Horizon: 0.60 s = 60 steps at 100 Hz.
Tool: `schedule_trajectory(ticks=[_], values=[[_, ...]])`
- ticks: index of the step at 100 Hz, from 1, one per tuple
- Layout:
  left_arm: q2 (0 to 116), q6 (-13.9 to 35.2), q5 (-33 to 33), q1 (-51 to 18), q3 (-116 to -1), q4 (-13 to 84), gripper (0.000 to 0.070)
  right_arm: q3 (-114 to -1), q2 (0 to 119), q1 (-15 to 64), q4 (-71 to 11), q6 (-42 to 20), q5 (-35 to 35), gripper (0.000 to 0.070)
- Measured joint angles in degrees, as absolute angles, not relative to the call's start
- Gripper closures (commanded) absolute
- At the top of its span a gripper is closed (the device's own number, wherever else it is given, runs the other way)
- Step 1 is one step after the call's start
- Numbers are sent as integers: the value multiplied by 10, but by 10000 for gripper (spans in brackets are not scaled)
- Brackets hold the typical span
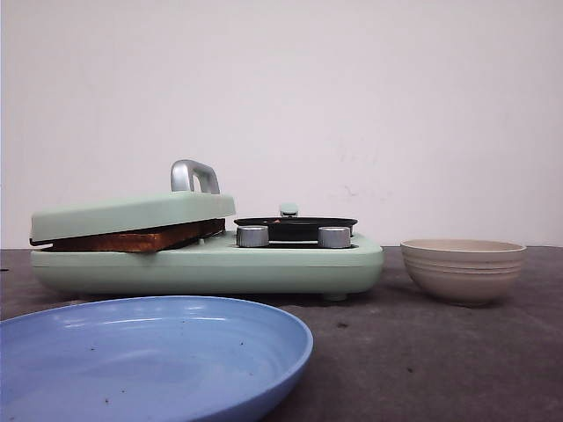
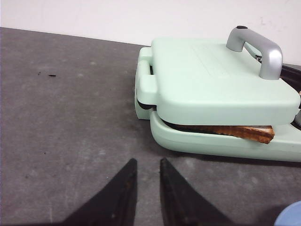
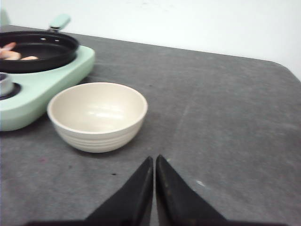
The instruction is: Make breakfast with bread and shrimp
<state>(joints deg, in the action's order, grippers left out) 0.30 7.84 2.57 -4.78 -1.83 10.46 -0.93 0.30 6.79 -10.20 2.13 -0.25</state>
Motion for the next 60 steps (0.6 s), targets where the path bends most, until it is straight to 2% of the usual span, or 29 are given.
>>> schedule_trajectory(ticks=[16, 60], values=[[3, 78, 26, -48, -18, 105, 674, -9, 3, 43, -102, 22, -15, 699], [3, 78, 26, -48, -18, 105, 674, -9, 3, 41, -102, 22, -30, 699]])
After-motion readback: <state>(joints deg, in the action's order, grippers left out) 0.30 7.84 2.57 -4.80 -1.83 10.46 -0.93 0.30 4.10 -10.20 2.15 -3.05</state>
